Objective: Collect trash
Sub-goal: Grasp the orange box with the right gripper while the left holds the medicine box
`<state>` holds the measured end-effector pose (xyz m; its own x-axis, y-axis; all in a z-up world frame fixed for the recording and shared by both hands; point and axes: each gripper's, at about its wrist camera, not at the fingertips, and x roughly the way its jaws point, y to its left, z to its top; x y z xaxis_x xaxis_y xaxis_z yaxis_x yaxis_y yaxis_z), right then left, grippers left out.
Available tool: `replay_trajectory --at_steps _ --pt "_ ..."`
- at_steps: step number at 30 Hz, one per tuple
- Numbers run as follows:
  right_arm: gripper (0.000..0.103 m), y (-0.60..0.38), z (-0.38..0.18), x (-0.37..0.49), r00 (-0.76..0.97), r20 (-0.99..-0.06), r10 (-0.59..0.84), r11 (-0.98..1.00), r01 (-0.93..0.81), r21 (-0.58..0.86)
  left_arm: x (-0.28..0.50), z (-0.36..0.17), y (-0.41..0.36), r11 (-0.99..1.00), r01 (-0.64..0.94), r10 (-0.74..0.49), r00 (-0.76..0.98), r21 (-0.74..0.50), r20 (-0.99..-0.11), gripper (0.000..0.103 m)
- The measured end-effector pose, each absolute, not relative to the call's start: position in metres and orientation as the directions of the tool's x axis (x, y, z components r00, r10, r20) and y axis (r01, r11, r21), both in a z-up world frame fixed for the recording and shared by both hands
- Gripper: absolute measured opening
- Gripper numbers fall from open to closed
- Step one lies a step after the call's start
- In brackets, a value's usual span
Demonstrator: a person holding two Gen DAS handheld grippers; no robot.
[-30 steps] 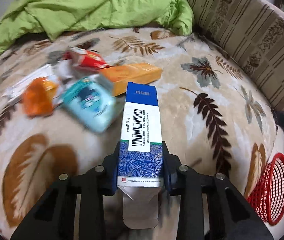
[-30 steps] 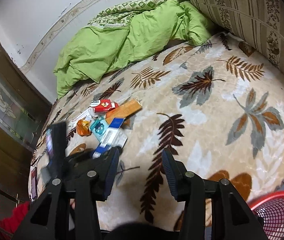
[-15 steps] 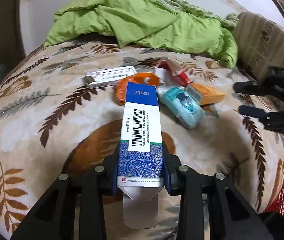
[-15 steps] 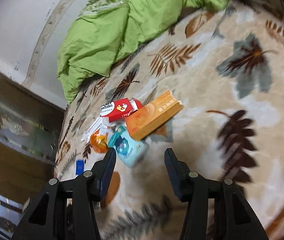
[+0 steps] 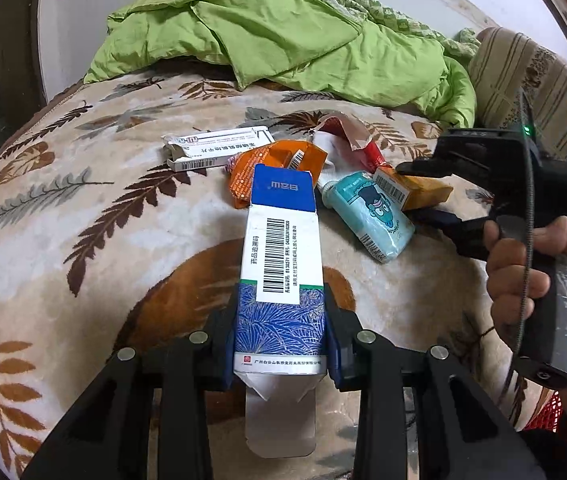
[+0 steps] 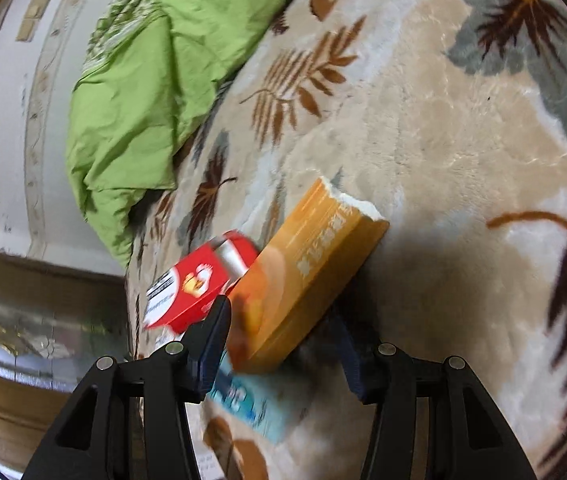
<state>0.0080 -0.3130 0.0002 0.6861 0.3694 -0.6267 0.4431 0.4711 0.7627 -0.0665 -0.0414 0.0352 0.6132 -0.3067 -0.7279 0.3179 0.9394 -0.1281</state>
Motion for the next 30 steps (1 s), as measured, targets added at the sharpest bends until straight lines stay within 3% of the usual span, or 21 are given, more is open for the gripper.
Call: replay_trajectory --at_steps 2,3,4,10,18,30 --pt "0.045 -0.312 0.003 0.011 0.686 -0.630 0.363 0.502 0.426 0.753 -0.067 0.035 -0.042 0.939 0.319 -0.306 0.612 -0.126 -0.730 0.033" --pt "0.031 -0.312 0.004 0.012 0.682 -0.630 0.371 0.511 0.416 0.752 -0.067 0.035 -0.042 0.939 0.318 -0.306 0.611 -0.127 -0.730 0.033" --pt "0.029 -0.312 0.007 0.012 0.681 -0.631 0.371 0.522 0.408 0.749 -0.067 0.034 -0.042 0.940 0.317 -0.306 0.611 -0.129 -0.730 0.033" --pt "0.028 -0.298 0.056 -0.010 0.679 -0.676 0.285 0.736 0.297 0.608 -0.068 0.035 -0.041 0.938 0.323 -0.311 0.614 -0.128 -0.725 0.033" --pt "0.028 -0.236 0.080 -0.071 0.503 -0.835 0.224 0.945 0.099 0.313 -0.074 0.036 -0.037 0.931 0.322 -0.336 0.582 -0.169 -0.741 0.033" --pt "0.028 -0.209 0.049 -0.089 0.498 -0.845 0.195 0.961 0.074 0.265 -0.082 0.031 -0.035 0.932 0.311 -0.333 0.545 -0.184 -0.769 0.033"
